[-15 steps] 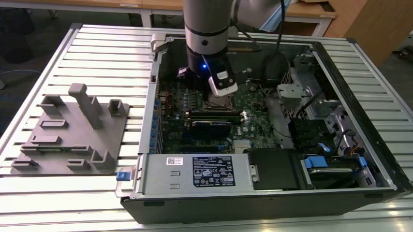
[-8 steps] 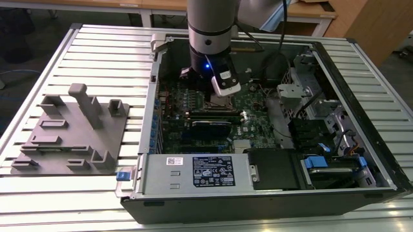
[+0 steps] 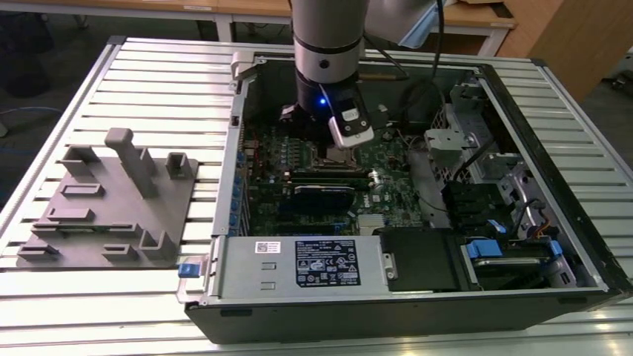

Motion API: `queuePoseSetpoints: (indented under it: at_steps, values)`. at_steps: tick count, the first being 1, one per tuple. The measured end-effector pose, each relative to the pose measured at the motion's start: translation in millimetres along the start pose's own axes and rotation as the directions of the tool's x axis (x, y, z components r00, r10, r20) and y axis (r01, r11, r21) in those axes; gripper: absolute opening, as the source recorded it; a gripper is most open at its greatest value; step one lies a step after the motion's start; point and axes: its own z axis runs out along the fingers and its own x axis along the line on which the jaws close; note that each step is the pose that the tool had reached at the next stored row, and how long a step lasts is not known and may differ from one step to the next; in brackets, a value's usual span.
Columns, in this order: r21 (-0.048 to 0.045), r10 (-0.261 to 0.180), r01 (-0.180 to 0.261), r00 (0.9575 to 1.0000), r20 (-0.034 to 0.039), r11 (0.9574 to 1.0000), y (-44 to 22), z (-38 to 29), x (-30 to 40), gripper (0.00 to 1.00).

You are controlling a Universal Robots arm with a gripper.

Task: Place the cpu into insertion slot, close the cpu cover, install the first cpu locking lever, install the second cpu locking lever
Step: 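Install the second cpu locking lever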

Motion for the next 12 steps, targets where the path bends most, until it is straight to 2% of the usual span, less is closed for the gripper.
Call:
queuePoseSetpoints:
  at_steps: [12]
  values:
    - [0.0027, 0.007, -0.007, 1.0, 0.0011, 1.0, -1.3, 9.9, 0.7, 0.11]
